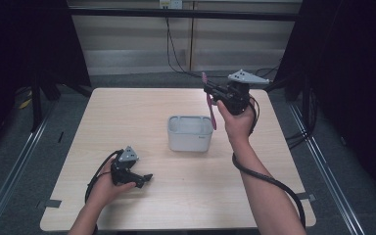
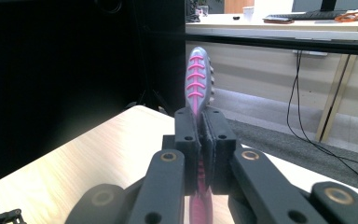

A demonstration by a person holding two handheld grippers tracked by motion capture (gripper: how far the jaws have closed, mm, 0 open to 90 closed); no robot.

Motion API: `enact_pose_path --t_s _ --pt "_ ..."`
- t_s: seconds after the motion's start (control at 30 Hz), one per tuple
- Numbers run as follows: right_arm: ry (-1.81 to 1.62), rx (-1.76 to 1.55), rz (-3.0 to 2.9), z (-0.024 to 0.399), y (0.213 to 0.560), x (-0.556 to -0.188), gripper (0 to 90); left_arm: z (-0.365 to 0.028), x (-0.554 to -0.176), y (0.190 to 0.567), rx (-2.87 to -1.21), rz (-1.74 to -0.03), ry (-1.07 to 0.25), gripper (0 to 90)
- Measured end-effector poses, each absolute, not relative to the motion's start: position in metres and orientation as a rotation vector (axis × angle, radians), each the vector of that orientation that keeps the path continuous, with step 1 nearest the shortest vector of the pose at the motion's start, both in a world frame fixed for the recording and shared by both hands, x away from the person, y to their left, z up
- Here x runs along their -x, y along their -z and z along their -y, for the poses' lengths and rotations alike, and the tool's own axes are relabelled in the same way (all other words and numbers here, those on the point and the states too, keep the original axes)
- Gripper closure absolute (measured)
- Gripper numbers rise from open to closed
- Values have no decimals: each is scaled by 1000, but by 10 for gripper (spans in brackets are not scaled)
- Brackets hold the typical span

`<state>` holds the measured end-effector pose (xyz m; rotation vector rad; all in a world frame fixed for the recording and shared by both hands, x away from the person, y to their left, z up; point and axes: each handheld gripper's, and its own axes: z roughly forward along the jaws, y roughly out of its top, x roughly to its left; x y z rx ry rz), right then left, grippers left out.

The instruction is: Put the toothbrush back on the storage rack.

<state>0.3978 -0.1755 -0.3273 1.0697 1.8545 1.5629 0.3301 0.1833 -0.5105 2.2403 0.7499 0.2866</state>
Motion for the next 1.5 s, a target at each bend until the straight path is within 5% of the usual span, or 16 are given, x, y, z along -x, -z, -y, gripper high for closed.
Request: enact_pose_path --t_s 1.5 --pt "-1585 -1039 -1879 158 347 -411 855 -183 -330 510 -2249 -744 -284 58"
